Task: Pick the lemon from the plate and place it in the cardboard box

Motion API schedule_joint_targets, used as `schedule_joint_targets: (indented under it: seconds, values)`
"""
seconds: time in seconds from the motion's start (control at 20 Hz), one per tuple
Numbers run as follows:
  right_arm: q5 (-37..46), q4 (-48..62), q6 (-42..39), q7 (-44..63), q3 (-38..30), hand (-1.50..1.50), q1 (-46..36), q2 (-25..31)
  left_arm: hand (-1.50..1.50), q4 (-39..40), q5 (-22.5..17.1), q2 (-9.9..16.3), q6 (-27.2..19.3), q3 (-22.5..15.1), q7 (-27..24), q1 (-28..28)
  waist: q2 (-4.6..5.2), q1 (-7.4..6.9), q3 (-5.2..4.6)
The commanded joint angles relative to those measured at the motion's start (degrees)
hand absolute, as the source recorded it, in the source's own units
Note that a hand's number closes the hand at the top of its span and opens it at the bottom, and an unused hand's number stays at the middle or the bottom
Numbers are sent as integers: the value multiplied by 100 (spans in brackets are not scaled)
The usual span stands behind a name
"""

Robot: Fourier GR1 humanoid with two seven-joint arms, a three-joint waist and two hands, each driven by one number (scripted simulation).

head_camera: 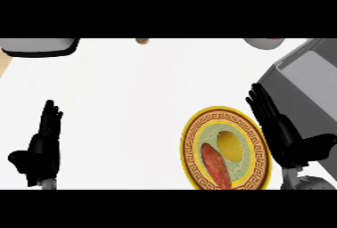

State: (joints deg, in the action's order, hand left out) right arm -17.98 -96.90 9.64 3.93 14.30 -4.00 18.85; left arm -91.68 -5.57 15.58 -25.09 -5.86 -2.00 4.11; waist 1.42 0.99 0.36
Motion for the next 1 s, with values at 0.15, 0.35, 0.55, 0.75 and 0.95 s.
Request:
schedule_joint_targets:
  seconds: [0.15,0.35,0.55,0.75,0.95]
  values:
    - [-601,-58,-1730,-1352,-506,-150,-296,571,0,-273,-712,514,1018,202,575,-135,-139,-155,-18]
    - [-53,-286,-797,-2841,-1484,-150,-84,349,0,-282,-1184,345,1282,137,904,-74,-175,139,1]
    - [-176,-160,-1895,-4816,-1689,-150,408,369,0,-426,-1467,660,1556,429,1127,-183,-158,4,1]
    - [614,-160,-2458,-6137,-1664,-150,1166,732,0,-526,-1686,786,1702,529,1533,-404,-162,11,-21]
    - [1957,-292,-1981,-5748,-1871,-150,1431,1694,0,-101,-1692,763,1881,588,1256,-455,-154,79,-45]
